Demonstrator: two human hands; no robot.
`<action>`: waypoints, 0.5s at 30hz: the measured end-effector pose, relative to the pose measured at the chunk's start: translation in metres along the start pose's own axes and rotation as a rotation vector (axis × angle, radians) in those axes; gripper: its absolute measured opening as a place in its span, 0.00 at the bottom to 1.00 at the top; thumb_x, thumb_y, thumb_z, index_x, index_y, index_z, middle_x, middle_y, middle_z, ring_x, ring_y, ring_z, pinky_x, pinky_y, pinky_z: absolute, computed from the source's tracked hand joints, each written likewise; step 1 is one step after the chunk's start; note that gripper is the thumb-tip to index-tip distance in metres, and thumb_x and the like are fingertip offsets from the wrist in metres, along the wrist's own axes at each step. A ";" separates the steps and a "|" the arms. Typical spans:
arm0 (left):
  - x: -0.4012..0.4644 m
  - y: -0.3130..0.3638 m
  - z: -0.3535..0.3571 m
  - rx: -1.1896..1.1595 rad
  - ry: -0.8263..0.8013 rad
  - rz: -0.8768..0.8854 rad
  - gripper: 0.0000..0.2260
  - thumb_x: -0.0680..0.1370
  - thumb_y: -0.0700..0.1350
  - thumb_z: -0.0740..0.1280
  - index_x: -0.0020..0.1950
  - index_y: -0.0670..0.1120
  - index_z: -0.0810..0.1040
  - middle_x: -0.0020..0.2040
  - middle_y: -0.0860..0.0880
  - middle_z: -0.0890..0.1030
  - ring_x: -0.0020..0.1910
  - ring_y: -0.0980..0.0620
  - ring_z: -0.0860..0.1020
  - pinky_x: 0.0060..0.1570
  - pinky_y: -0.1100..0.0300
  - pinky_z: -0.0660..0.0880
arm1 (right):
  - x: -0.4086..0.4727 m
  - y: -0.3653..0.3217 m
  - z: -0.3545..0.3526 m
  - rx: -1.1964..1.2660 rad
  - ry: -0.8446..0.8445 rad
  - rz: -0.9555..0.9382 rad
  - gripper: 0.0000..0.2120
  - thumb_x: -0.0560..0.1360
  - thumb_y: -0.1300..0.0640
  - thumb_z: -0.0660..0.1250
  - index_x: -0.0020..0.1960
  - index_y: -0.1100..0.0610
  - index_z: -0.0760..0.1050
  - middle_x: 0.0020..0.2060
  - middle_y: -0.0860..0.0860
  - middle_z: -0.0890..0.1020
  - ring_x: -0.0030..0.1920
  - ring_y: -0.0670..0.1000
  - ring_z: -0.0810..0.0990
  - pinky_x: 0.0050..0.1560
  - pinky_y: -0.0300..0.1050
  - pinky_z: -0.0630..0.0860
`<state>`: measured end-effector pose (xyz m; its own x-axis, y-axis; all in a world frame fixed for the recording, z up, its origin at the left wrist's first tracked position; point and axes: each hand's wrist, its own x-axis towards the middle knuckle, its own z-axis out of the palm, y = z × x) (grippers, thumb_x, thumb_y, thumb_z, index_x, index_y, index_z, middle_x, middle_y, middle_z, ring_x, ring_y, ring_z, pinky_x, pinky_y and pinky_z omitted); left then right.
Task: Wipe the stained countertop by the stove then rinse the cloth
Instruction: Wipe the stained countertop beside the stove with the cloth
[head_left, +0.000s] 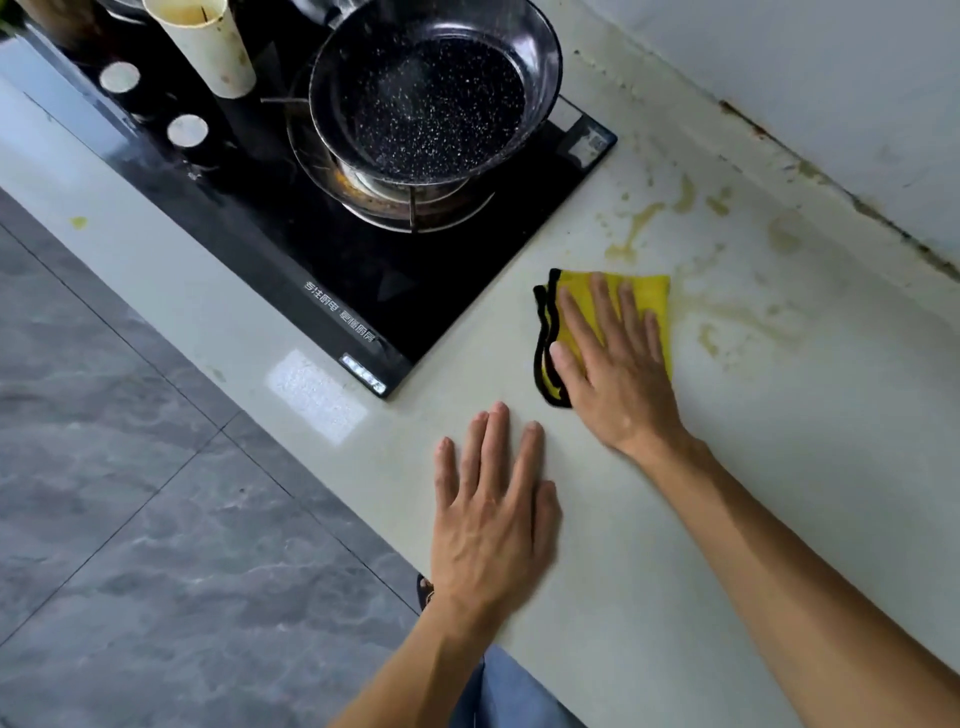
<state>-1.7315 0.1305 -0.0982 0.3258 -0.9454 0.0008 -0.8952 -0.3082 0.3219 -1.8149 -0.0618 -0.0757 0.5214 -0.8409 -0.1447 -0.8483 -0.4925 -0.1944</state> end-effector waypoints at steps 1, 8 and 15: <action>0.000 0.000 0.000 0.004 0.003 -0.001 0.26 0.87 0.57 0.51 0.83 0.51 0.65 0.85 0.44 0.60 0.86 0.44 0.55 0.83 0.38 0.50 | -0.005 -0.005 0.002 -0.012 -0.006 -0.032 0.31 0.85 0.38 0.46 0.86 0.44 0.53 0.86 0.53 0.50 0.86 0.60 0.47 0.84 0.64 0.47; 0.001 0.002 -0.004 0.011 -0.002 -0.004 0.25 0.86 0.57 0.52 0.82 0.51 0.67 0.84 0.44 0.63 0.85 0.42 0.59 0.82 0.38 0.53 | 0.055 -0.020 0.000 -0.008 -0.011 -0.035 0.31 0.86 0.40 0.52 0.86 0.47 0.52 0.86 0.52 0.51 0.86 0.58 0.47 0.84 0.63 0.46; 0.001 0.003 -0.004 0.002 0.013 -0.014 0.24 0.86 0.55 0.56 0.81 0.50 0.70 0.84 0.43 0.64 0.84 0.42 0.60 0.81 0.36 0.56 | 0.013 -0.006 -0.002 -0.019 0.051 0.109 0.32 0.85 0.40 0.52 0.86 0.49 0.53 0.86 0.55 0.52 0.85 0.61 0.49 0.83 0.63 0.47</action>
<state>-1.7331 0.1293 -0.0930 0.3422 -0.9396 0.0091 -0.8913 -0.3216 0.3198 -1.8033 -0.0698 -0.0742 0.4209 -0.8998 -0.1147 -0.9017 -0.4012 -0.1614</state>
